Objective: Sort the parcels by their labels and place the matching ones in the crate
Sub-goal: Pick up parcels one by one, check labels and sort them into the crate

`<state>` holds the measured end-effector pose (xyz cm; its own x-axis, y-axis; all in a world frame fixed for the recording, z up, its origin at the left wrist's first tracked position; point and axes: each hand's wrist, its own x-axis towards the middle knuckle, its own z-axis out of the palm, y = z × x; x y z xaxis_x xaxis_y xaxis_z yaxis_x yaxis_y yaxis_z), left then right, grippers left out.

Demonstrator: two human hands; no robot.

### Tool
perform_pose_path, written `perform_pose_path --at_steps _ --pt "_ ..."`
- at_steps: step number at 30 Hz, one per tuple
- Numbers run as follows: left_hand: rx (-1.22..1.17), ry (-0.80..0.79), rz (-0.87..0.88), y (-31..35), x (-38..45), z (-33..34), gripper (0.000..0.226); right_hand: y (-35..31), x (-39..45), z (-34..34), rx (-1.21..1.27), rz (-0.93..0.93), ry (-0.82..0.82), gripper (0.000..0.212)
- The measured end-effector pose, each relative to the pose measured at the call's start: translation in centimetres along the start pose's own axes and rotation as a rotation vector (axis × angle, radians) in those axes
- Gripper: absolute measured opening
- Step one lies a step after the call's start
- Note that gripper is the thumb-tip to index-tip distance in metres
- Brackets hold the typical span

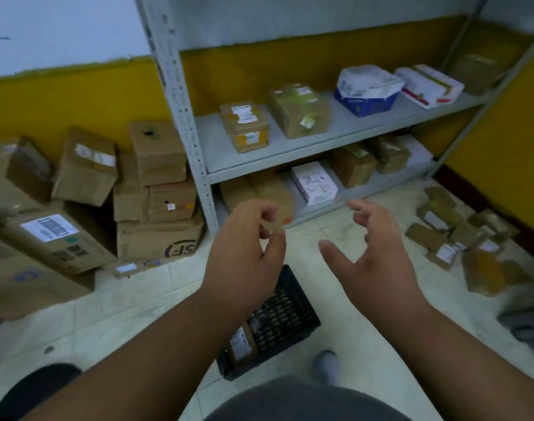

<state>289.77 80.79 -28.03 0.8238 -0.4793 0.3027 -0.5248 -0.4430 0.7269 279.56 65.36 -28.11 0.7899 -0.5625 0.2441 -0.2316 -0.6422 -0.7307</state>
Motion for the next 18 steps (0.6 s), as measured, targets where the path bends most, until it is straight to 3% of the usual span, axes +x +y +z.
perform_pose_path --at_steps 3,9,18 --pt "-0.021 0.001 0.103 3.3 0.8 0.6 0.029 0.6 -1.7 -3.4 0.013 0.046 0.099 0.063" --pt "-0.082 -0.216 0.227 8.5 1.4 5.3 0.051 5.5 -3.4 -9.7 0.035 0.219 0.292 0.065" --pt "-0.22 -0.392 0.288 18.2 3.2 21.3 0.051 15.2 -4.3 -22.2 -0.034 0.362 0.428 0.073"
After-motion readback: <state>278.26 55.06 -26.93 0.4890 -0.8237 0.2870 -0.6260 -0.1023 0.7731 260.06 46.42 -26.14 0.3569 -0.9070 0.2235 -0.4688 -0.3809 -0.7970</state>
